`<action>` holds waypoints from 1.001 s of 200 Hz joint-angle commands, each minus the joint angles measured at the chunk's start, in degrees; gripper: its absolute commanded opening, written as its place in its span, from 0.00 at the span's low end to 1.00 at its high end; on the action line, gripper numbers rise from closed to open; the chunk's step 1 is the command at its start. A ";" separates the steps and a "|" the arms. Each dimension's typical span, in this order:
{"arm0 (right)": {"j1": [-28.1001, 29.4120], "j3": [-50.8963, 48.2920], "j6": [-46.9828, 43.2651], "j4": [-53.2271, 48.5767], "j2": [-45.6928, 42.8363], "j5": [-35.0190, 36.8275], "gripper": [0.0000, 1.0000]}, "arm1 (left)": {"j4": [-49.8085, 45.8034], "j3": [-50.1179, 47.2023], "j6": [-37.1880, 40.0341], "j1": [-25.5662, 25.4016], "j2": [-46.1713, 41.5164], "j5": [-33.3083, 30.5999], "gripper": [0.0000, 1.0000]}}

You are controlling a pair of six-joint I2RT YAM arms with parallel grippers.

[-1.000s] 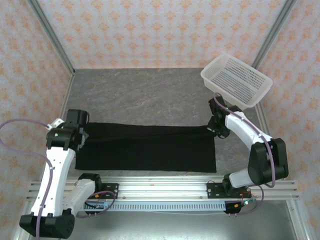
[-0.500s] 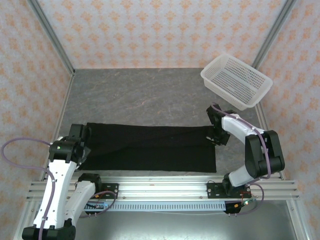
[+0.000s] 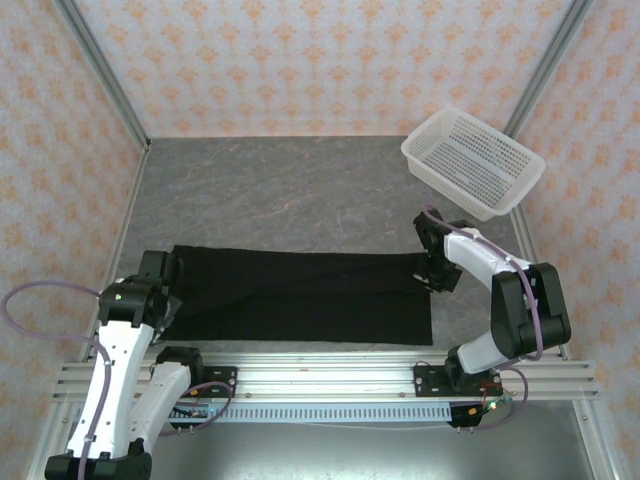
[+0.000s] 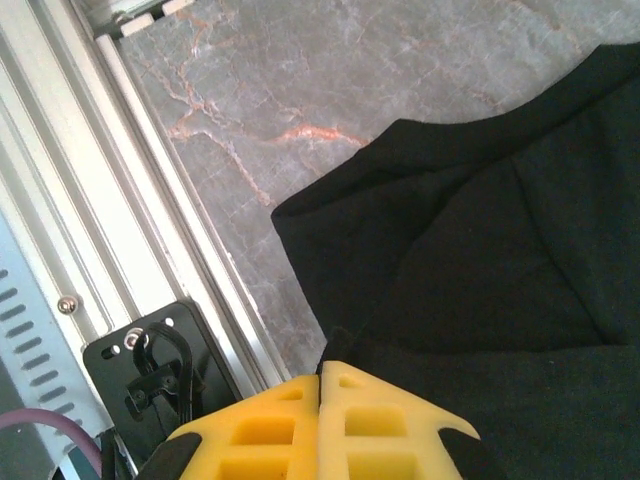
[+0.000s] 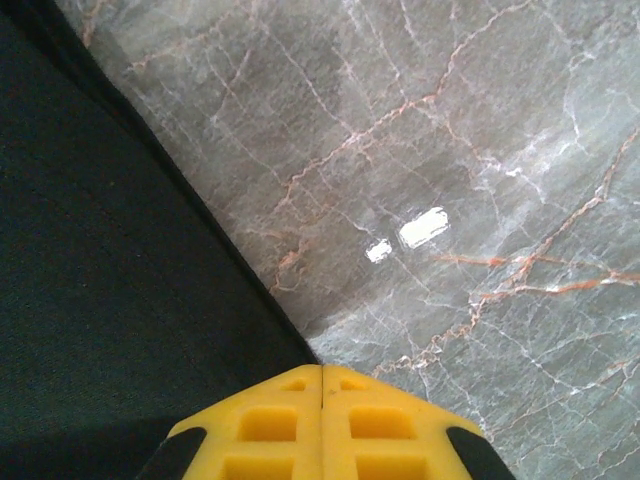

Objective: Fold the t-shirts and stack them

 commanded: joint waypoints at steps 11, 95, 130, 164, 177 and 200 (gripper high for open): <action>0.01 -1.24 1.76 -2.57 -3.59 2.60 0.07 | -1.50 -1.13 -2.62 -0.05 -0.68 -0.31 0.00; 1.32 1.69 2.95 -2.26 -5.75 2.20 0.29 | 1.01 -2.17 -2.45 -0.09 0.85 0.10 0.00; 2.63 -0.03 6.72 -2.25 -4.02 -3.42 0.34 | 2.66 -2.66 -2.47 -0.11 1.69 0.94 0.00; 0.91 -1.16 11.35 -0.73 -2.62 -7.14 0.40 | 3.79 -3.12 -2.19 -0.13 2.73 1.56 0.00; -0.24 -1.80 13.75 0.07 -2.12 -9.11 0.40 | 4.09 -3.14 -2.06 -0.13 3.01 1.75 0.00; -1.28 -3.83 18.29 2.11 -2.29 -11.17 0.40 | 4.77 -3.11 -1.76 -0.12 3.45 1.85 0.00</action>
